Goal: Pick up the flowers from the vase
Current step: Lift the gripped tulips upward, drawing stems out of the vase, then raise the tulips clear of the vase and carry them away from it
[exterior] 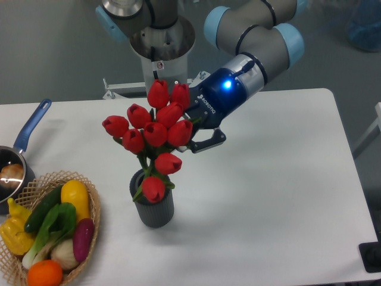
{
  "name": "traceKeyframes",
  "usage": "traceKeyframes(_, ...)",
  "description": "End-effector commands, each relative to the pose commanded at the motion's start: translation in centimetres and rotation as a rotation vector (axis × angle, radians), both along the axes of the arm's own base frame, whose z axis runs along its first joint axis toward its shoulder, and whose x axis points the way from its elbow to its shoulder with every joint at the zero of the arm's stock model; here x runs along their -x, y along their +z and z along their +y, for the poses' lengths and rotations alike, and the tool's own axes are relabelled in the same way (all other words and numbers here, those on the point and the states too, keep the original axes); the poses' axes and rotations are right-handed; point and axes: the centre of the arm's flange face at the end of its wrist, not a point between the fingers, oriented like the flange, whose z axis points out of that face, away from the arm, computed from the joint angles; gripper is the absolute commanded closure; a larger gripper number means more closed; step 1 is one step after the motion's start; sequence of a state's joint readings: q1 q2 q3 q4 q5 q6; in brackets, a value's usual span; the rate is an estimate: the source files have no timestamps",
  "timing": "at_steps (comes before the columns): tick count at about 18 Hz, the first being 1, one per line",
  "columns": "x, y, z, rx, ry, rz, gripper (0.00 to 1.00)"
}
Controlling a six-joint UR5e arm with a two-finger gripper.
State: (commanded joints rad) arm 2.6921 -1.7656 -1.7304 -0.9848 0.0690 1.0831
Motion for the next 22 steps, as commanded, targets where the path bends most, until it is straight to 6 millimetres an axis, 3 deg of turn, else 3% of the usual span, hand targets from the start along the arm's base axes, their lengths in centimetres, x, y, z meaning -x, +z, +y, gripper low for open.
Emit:
traceKeyframes(6, 1.5, 0.6, -1.0, 0.016, 0.032, -0.023, 0.57)
traceKeyframes(14, 5.1, 0.4, -4.5, 0.014, 0.117, -0.012, 0.57)
traceKeyframes(22, 7.2, -0.1, -5.8, 0.012, 0.149, 0.023, 0.57)
